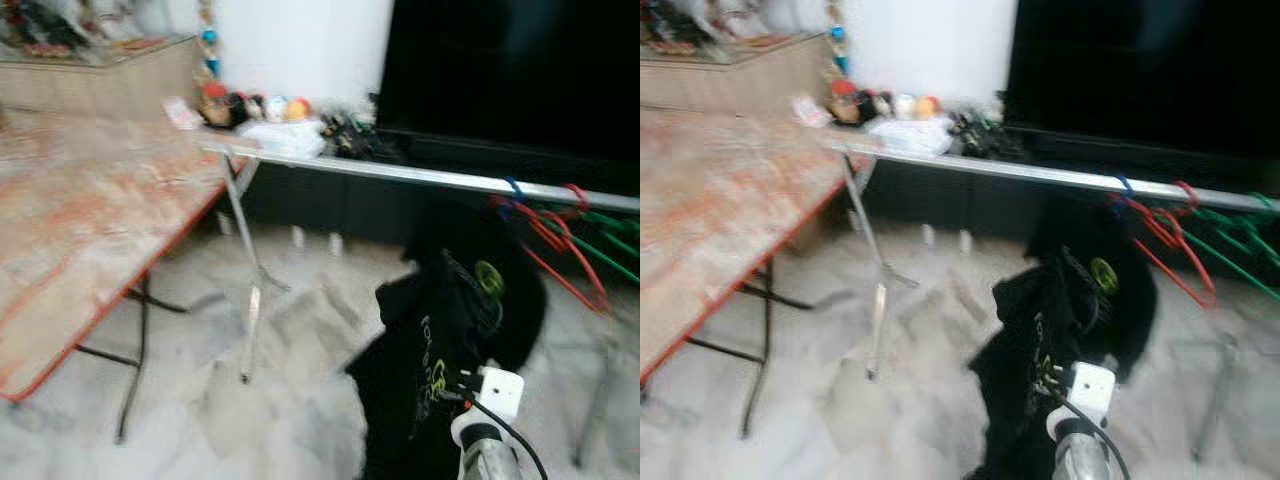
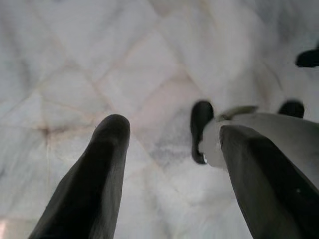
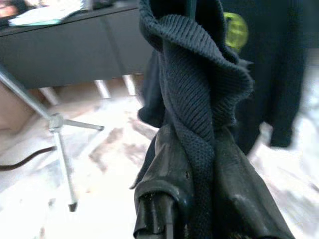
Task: Hang hanger
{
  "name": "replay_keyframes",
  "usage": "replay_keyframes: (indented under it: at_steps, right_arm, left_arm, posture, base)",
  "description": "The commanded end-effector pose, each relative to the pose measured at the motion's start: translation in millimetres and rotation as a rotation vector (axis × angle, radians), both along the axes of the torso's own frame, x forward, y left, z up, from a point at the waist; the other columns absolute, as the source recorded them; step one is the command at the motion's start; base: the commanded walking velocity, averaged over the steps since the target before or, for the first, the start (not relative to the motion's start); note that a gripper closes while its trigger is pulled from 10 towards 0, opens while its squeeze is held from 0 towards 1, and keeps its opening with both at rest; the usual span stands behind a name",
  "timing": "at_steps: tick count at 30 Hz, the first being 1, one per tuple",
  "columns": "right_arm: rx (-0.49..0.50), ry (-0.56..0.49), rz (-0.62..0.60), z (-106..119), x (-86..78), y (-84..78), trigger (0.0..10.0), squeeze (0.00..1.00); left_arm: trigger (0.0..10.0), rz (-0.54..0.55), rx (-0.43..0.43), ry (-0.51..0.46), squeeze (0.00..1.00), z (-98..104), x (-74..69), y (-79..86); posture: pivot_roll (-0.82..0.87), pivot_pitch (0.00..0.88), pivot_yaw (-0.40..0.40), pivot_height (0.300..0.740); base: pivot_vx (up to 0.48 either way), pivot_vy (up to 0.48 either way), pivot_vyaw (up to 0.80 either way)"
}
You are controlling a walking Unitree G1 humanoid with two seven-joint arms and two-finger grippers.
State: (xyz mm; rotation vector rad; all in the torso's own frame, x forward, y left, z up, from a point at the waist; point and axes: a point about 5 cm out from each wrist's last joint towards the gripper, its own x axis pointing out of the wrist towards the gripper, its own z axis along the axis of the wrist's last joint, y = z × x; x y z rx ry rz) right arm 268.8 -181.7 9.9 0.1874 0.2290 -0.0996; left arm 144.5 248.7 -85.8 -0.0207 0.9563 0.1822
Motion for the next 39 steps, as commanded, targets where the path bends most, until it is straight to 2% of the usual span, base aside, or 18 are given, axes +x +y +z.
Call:
replay_keyframes:
  at_steps: [1, 22, 34, 39]
  right_arm:
    - [-0.009, -0.021, -0.004, 4.2, 2.6, -2.1, 10.0, 0.00]
    - [-0.020, -0.008, 0.010, 2.5, 3.2, -4.2, 10.0, 0.00]
    - [-0.028, 0.005, 0.032, -0.4, 2.0, 0.5, 10.0, 0.00]
    - [-0.031, 0.016, 0.041, -2.0, 1.5, 1.5, 10.0, 0.00]
  left_arm:
    - [10.0, 0.005, -0.004, 0.015, 0.00, -1.8, -3.4, -1.2]
    - [10.0, 0.012, -0.006, 0.010, 0.00, -2.8, -2.4, -6.1]
    - [10.0, 0.017, -0.014, 0.008, 0.00, -2.8, 2.7, -12.0]
    - [10.0, 0.020, -0.017, -0.001, 0.00, -1.9, 4.9, -11.9]
  posture:
    - [0.03, 0.035, -0.015, 0.740]
    - [0.04, 0.043, -0.022, 0.740]
    - [0.04, 0.046, -0.015, 0.740]
    - [0.04, 0.047, -0.013, 0.740]
  base:
    - [-0.304, 0.000, 0.00]
    - [-0.299, 0.000, 0.00]
    - [0.000, 0.000, 0.00]
    - [0.000, 0.338, 0.00]
